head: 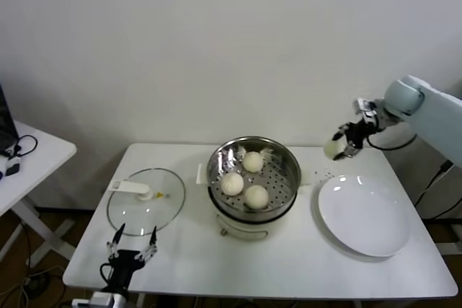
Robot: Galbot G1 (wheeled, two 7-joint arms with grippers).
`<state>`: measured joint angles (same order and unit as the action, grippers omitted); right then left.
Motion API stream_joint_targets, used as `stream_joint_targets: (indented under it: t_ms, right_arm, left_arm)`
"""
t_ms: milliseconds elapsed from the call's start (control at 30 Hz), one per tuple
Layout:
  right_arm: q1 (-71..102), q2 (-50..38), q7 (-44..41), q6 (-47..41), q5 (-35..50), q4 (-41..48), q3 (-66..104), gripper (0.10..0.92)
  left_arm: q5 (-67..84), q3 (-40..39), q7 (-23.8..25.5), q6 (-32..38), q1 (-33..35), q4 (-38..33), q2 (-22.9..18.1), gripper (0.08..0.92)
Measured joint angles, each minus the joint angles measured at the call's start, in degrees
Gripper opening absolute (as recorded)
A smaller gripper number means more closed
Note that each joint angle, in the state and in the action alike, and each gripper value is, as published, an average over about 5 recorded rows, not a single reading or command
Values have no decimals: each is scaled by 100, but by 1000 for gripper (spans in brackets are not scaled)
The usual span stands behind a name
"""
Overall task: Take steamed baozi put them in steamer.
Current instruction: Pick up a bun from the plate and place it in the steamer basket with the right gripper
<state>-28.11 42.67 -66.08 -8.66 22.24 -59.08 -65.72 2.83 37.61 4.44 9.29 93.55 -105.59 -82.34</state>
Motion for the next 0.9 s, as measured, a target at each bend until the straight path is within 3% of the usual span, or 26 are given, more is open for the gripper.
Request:
stream_joint_targets:
  t_ms: [367,900]
  right_arm:
    - [-688,754,221,-476,1042,-522,-924,645]
    - [-599,1413,308,-649,1345,-541,-1512,645]
  left_arm:
    - [-30,-50,5,-37,-41,-21,-8,823]
    - [1,-24,4,-3,1,32,37,823]
